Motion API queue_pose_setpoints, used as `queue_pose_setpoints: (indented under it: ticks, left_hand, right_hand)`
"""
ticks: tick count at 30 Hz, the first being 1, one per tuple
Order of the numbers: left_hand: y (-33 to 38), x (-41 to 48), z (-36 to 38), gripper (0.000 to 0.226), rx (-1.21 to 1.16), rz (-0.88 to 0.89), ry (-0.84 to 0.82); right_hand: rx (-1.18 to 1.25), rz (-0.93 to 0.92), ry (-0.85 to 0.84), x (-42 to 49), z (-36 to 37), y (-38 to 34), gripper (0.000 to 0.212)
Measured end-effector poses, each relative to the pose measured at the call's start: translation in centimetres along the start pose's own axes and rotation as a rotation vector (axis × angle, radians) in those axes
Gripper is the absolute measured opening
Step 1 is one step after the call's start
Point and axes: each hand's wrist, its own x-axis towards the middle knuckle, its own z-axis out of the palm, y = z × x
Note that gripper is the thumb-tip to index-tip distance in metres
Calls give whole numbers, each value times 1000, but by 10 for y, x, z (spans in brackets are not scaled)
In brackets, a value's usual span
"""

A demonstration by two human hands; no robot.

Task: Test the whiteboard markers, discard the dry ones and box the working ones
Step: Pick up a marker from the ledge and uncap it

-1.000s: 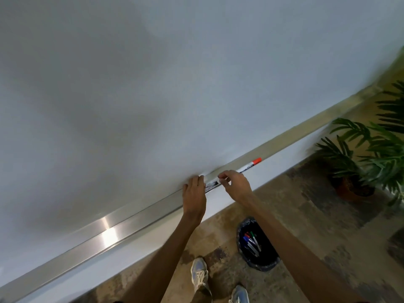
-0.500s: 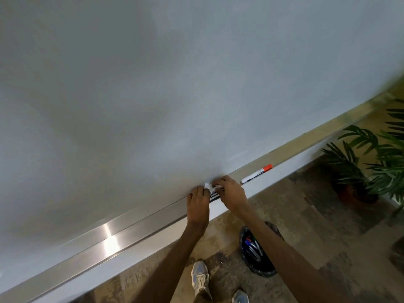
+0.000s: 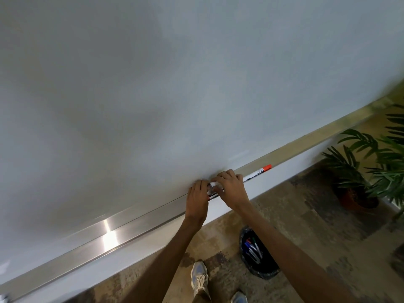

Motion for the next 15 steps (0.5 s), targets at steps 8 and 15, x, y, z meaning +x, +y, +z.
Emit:
queue_pose_setpoints:
  ticks: [8,15]
  left_hand:
    - [-6,-3,-23,41,-100,74,-21]
    - [-8,-1,-49,29,-22,102,-44]
  right_hand:
    - [59,-133,-3,-1,-27,-5,26]
    - [53,-239,25,-12,-52,-3,24]
